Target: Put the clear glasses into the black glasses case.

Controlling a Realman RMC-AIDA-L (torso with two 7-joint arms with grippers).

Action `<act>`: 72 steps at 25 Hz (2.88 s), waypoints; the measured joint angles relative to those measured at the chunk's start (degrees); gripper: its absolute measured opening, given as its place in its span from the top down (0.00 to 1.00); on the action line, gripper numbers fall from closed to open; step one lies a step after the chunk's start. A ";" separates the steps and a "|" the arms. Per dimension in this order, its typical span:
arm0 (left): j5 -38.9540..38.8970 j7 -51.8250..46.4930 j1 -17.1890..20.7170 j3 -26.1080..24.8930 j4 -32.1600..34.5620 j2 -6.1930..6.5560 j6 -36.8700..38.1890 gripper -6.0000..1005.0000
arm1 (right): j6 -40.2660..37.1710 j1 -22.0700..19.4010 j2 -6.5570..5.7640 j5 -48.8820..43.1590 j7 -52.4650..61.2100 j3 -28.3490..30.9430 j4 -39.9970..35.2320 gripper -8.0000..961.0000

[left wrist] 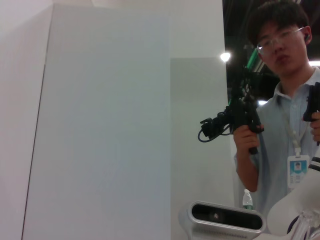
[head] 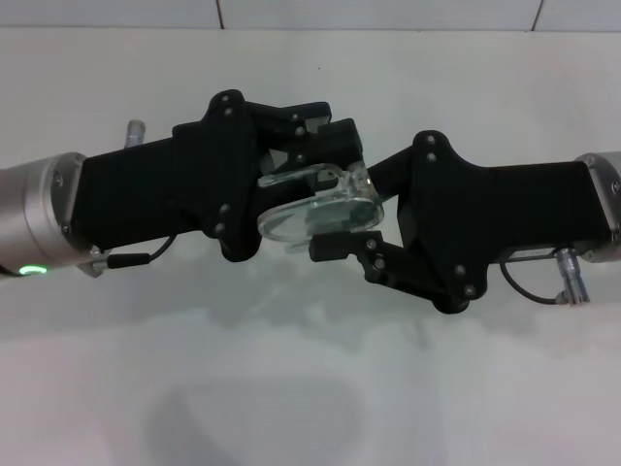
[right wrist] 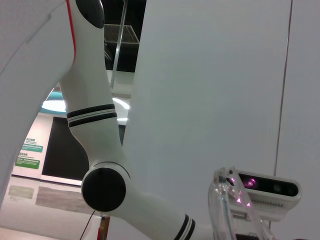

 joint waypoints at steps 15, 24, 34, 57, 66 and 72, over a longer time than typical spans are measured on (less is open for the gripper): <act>-1.59 0.03 0.94 -0.36 0.00 -0.08 0.20 0.93 | 0.12 0.09 0.09 0.12 0.76 0.09 -0.11 0.87; 0.33 -1.78 5.71 -13.52 0.26 0.84 -0.08 0.92 | 2.34 0.38 -1.05 -2.22 8.80 4.07 -1.13 0.87; 14.87 -9.79 11.55 -17.41 9.81 1.93 -0.13 0.92 | 7.63 17.24 -5.22 -37.04 42.06 16.44 -5.29 0.87; 19.88 -9.33 10.42 -17.13 8.99 -0.01 -0.79 0.92 | 33.35 43.05 0.35 -58.39 53.53 -7.29 9.19 0.87; 19.92 -9.35 9.44 -17.27 8.97 -0.02 -1.08 0.92 | 43.83 41.23 0.36 -51.18 53.60 -17.98 10.64 0.87; 19.94 -9.68 9.18 -17.27 8.94 0.01 -1.45 0.92 | 46.85 40.39 0.35 -50.16 53.63 -20.03 10.88 0.87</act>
